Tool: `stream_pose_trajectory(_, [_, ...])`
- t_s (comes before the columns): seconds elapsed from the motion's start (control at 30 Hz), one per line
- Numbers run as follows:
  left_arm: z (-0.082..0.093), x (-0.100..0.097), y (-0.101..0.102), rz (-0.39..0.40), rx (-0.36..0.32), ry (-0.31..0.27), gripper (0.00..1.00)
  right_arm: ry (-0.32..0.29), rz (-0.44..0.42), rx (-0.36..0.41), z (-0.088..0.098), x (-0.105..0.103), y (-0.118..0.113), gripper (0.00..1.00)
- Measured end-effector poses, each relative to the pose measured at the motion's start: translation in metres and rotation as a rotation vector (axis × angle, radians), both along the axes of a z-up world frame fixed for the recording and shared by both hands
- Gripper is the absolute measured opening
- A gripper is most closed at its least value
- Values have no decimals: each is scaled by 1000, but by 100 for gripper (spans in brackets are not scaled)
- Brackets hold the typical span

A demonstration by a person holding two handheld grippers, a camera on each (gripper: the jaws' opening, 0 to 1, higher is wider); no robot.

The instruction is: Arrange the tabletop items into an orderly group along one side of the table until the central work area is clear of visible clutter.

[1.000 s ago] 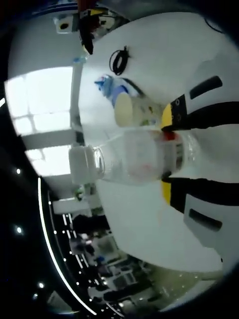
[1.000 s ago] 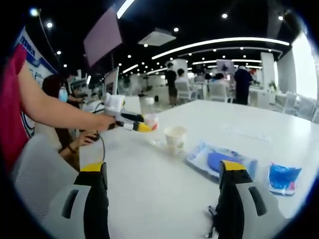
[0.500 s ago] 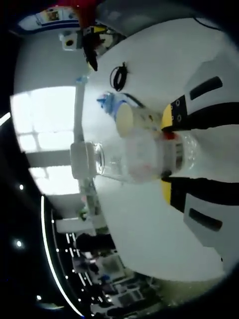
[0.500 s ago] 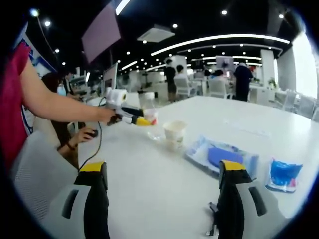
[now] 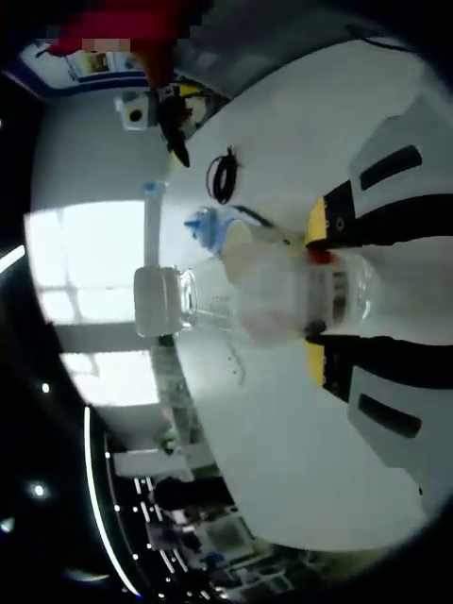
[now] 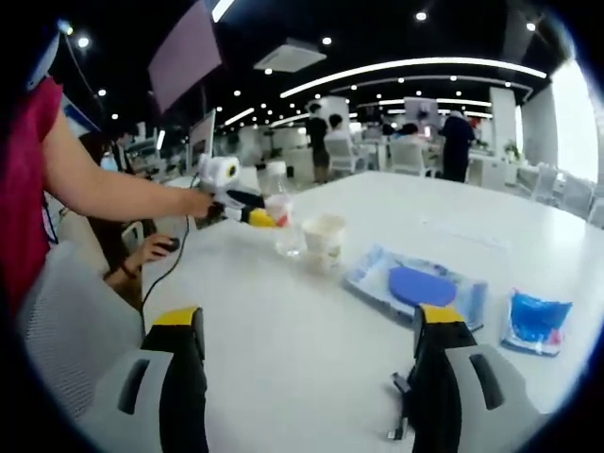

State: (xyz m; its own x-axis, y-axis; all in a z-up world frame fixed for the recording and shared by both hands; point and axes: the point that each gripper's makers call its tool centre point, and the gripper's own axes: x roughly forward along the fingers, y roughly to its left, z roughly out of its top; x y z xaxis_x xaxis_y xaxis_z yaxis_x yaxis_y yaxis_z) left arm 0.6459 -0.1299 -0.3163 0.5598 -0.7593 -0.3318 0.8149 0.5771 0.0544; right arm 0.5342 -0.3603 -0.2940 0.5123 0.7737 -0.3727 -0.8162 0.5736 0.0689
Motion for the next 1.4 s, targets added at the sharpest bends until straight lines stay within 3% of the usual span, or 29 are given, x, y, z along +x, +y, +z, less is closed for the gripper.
stream_pose_trajectory(0.7, [2,-2,-15,-216,6,16,33,-6,11,-32,-8,-3,0,90])
stream_pose_trajectory(0.97, [2,-1,-18,-253,-15,18,33,-1,5,-44,-12,-1,-2,89])
stream_pose_trajectory(1.4, [-9,14,-6,-268,-22,9,34,-4,3,-49,-13,-1,-2,89])
